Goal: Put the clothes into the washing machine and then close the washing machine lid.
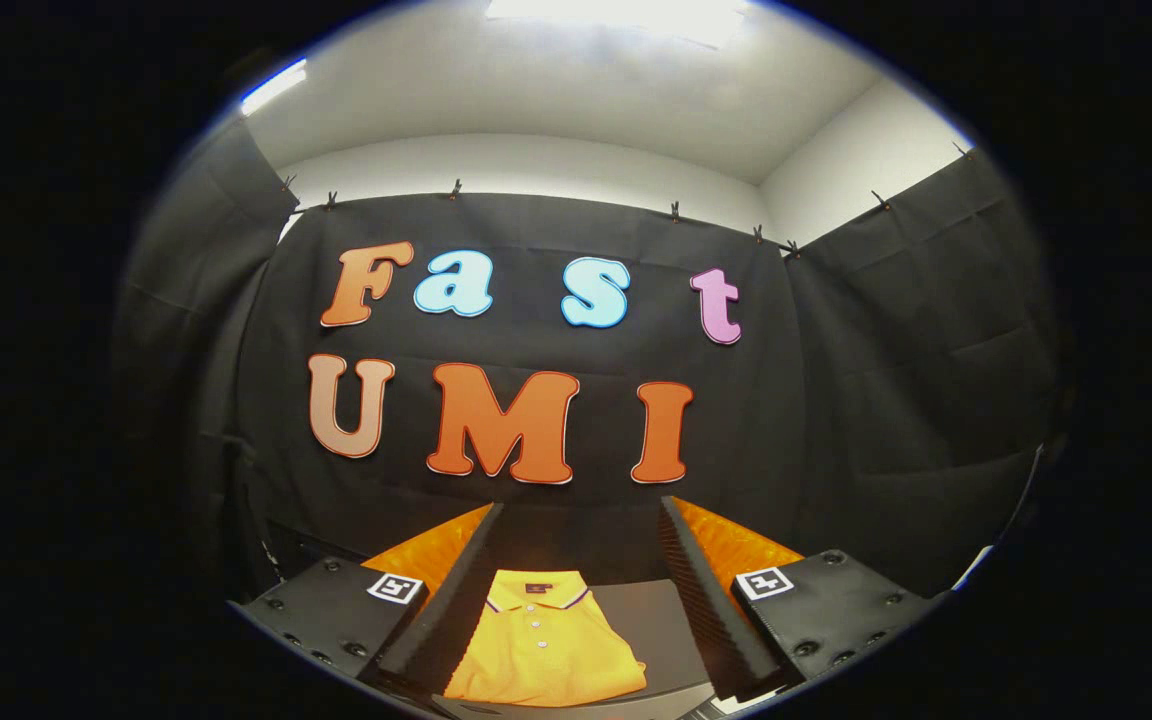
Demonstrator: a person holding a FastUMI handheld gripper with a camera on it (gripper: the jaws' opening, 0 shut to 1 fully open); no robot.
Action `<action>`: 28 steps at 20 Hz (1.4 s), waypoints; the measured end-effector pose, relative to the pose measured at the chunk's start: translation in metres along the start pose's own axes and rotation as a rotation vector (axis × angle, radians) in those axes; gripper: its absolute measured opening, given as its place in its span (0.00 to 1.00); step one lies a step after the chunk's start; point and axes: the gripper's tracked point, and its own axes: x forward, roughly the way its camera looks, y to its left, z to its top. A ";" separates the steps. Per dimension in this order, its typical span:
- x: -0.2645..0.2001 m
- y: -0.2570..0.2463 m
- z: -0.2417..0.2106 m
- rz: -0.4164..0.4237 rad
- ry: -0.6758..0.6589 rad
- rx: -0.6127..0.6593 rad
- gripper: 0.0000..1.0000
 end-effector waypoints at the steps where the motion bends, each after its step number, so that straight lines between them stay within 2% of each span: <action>1: 0.001 0.001 0.001 0.003 -0.002 0.000 0.98; 9: 0.006 0.008 0.008 0.023 -0.009 -0.030 0.98; 14: 0.038 0.030 -0.002 0.077 0.049 -0.056 0.98; 17: 0.063 0.050 -0.034 0.129 0.140 -0.059 0.98; 21: 0.093 0.062 -0.104 0.138 0.321 -0.089 0.98; 28: 0.098 0.070 -0.213 0.173 0.611 -0.087 0.98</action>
